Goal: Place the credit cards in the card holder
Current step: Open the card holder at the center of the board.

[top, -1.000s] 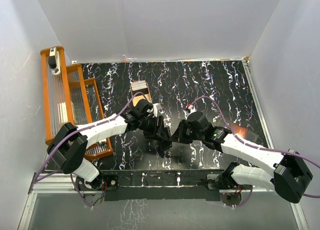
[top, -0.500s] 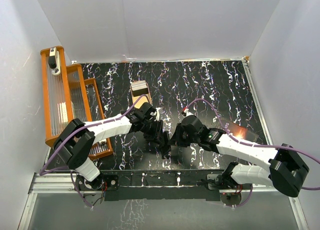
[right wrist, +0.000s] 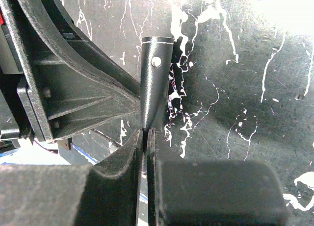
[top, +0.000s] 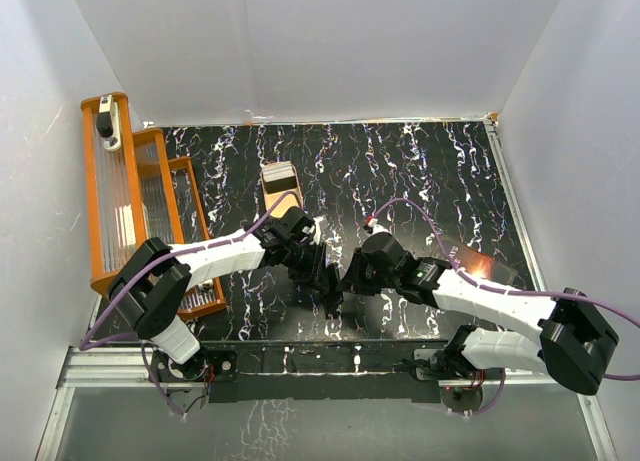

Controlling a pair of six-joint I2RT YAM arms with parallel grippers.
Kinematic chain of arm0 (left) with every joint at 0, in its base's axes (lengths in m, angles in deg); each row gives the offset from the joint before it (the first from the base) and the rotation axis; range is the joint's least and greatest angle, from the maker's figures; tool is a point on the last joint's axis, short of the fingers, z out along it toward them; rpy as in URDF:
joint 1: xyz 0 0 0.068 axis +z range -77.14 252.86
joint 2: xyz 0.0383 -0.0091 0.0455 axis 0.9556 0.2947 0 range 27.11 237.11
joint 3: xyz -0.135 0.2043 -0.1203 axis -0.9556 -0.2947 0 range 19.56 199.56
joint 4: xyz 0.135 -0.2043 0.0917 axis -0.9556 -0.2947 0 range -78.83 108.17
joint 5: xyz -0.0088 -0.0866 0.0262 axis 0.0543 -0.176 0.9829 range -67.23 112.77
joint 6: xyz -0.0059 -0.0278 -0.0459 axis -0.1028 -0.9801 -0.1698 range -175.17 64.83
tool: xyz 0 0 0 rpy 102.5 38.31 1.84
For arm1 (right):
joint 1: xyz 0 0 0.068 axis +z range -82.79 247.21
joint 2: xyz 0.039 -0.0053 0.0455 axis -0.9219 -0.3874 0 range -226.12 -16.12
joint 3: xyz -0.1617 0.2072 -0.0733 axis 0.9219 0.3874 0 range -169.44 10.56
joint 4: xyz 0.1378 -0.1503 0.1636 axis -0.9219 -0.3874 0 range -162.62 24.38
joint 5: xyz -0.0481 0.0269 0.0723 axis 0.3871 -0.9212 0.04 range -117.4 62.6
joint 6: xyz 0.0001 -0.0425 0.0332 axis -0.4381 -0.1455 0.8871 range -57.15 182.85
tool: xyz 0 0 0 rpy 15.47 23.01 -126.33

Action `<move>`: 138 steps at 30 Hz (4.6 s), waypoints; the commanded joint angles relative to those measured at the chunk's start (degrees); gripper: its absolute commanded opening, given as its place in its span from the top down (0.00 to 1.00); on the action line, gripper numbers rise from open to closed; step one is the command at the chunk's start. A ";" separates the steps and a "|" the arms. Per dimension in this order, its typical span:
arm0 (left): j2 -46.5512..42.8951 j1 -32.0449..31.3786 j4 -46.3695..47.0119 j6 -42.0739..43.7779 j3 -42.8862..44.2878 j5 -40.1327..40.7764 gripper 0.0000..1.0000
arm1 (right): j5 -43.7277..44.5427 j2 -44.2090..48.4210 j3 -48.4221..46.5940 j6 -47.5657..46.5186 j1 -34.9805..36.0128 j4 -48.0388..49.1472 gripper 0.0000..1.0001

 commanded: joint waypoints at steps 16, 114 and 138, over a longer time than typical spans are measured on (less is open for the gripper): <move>-2.69 -0.47 -6.03 1.28 -1.79 4.06 1.00 | 5.09 6.10 1.64 1.16 0.05 0.66 1.00; -14.95 -8.27 -0.87 -3.74 -1.85 14.26 1.00 | 14.86 6.08 0.52 1.38 0.20 -9.76 0.63; -15.15 -8.32 -0.19 -3.94 -2.39 13.17 1.00 | 8.11 2.65 0.24 1.15 0.39 -4.11 0.41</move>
